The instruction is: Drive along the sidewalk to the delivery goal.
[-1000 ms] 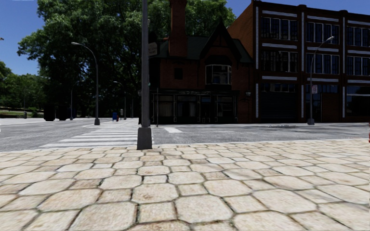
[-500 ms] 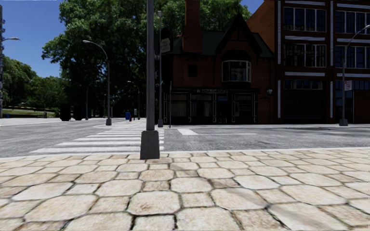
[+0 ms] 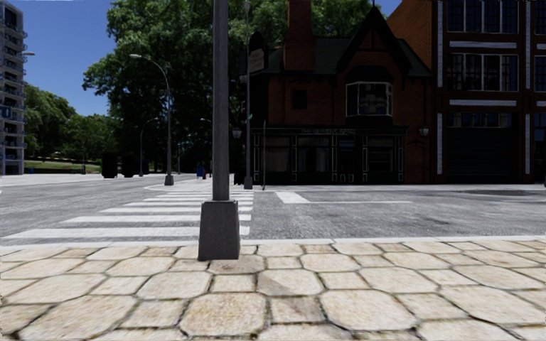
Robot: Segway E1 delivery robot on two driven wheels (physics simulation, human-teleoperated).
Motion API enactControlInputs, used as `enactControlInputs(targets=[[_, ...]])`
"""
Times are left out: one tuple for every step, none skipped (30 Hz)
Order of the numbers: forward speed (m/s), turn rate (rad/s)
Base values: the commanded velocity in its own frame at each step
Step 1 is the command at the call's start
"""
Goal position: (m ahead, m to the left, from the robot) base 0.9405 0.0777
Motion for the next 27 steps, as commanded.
enactControlInputs(targets=[[1.22,0.24],[1.17,0.24],[1.15,0.19],[1.15,0.19],[1.09,0.16],[1.03,0.16],[0.99,0.16],[0.97,0.16],[0.97,0.16],[0.95,0.16],[0.92,0.16],[0.87,0.16],[0.84,0.16],[0.84,0.16],[0.82,0.16],[0.82,0.16],[0.8,0.16],[0.8,0.16],[0.77,0.16],[0.71,0.16],[0.59,0.05],[0.18,0.0],[0.18,0.0],[0.0,0.0],[0.0,0.0],[0.0,0.0],[0.0,0.0]])
